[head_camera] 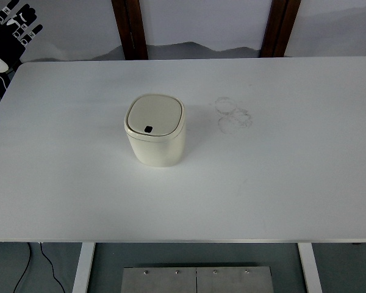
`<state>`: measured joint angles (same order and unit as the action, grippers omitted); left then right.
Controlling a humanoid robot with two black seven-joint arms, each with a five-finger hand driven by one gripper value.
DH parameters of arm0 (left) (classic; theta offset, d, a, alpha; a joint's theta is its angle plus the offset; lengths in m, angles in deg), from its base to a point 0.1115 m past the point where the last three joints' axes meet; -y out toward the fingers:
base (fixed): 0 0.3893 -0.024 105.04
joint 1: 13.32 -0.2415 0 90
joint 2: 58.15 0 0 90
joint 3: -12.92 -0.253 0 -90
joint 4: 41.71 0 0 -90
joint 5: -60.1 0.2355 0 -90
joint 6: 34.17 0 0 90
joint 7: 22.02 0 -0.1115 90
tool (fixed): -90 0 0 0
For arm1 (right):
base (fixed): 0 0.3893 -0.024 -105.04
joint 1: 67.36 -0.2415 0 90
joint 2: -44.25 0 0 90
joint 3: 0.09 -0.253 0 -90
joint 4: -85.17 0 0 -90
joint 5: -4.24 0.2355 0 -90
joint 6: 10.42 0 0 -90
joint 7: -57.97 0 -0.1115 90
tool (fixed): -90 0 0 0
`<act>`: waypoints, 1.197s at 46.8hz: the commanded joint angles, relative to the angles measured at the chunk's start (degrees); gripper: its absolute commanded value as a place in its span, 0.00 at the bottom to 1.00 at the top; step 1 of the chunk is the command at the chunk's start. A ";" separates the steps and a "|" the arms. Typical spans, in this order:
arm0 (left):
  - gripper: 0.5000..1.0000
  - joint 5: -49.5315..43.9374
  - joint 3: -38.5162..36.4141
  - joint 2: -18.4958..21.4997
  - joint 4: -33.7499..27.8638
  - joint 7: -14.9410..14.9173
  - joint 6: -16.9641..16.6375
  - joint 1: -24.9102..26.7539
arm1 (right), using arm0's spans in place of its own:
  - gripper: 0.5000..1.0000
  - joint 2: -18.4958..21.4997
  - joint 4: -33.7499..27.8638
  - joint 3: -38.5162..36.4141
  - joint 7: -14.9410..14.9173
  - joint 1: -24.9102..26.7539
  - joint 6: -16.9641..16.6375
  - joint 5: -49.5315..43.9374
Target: Open trash bin
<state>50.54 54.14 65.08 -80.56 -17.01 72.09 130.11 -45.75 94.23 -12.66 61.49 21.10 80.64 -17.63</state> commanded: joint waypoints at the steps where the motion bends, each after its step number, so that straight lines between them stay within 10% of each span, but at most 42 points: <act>1: 1.00 0.07 0.00 0.00 0.00 0.00 0.00 0.00 | 0.99 0.00 -0.01 0.00 0.00 0.04 0.00 -0.01; 56: 1.00 -0.29 -0.09 -0.27 0.00 0.00 -0.18 -0.44 | 0.99 0.00 -0.01 0.00 0.00 -0.04 0.00 -0.01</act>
<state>50.24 54.12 64.82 -80.56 -17.01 71.91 129.68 -45.75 94.22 -12.66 61.49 21.05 80.64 -17.64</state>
